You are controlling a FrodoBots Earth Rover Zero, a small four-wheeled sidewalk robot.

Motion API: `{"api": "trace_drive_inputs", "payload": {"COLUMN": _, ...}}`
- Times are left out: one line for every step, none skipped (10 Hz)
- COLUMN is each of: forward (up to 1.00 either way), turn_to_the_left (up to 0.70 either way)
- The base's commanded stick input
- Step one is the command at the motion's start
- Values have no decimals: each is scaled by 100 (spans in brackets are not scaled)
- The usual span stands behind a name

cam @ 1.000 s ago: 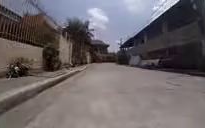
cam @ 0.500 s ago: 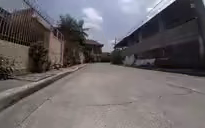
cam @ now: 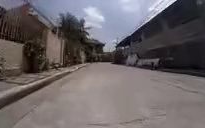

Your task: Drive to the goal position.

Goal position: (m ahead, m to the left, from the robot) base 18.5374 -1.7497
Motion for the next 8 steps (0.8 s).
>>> {"api": "trace_drive_inputs", "payload": {"forward": 90, "turn_to_the_left": 0}}
{"api": "trace_drive_inputs", "payload": {"forward": 90, "turn_to_the_left": 0}}
{"api": "trace_drive_inputs", "payload": {"forward": 90, "turn_to_the_left": 0}}
{"api": "trace_drive_inputs", "payload": {"forward": 90, "turn_to_the_left": 0}}
{"api": "trace_drive_inputs", "payload": {"forward": 90, "turn_to_the_left": 0}}
{"api": "trace_drive_inputs", "payload": {"forward": 90, "turn_to_the_left": 0}}
{"api": "trace_drive_inputs", "payload": {"forward": 90, "turn_to_the_left": 0}}
{"api": "trace_drive_inputs", "payload": {"forward": 90, "turn_to_the_left": 0}}
